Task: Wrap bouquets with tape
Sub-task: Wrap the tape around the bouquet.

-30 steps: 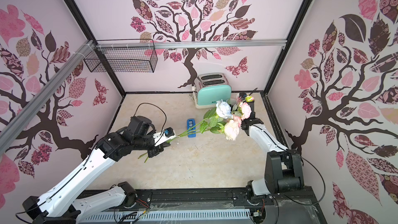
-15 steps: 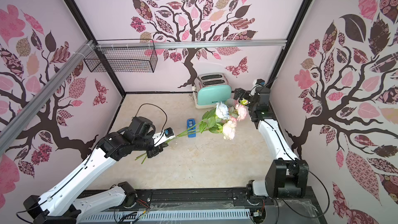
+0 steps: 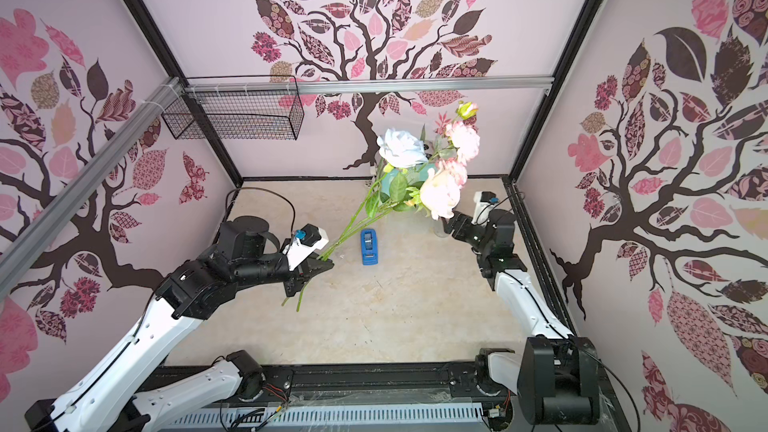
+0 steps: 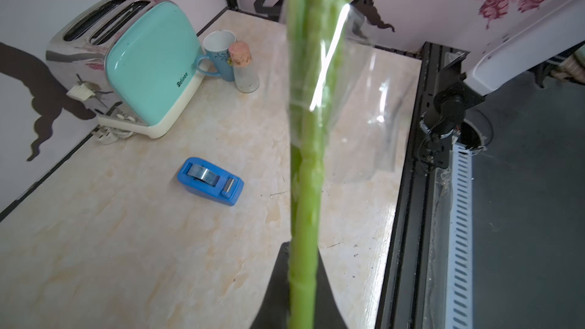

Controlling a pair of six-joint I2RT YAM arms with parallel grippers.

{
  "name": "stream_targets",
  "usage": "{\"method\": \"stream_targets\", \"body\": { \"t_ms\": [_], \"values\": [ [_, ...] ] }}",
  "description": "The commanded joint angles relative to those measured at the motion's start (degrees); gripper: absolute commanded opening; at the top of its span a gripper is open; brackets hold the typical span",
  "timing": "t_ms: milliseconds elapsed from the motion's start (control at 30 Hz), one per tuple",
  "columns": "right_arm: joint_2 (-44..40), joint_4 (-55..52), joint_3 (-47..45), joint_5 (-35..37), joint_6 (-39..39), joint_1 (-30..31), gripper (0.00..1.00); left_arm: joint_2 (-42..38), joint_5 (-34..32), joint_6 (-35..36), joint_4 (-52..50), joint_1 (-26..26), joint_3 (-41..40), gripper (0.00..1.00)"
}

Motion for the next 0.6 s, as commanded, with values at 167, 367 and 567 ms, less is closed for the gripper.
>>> {"method": "stream_targets", "body": {
  "t_ms": [167,367,567],
  "values": [
    [0.11,48.23,-8.27,-21.76,8.73,19.91,0.63,2.25,11.84,-5.36,7.43,0.19,1.70,0.00],
    [5.60,61.43,-5.86,-18.57,13.79,21.72,0.41,2.77,12.12,-5.12,7.40,0.22,-0.01,0.00],
    [9.47,64.18,-0.90,-21.00,14.74,25.45,0.40,4.02,12.01,-5.07,7.90,0.20,-0.46,0.00]
  ]
}}
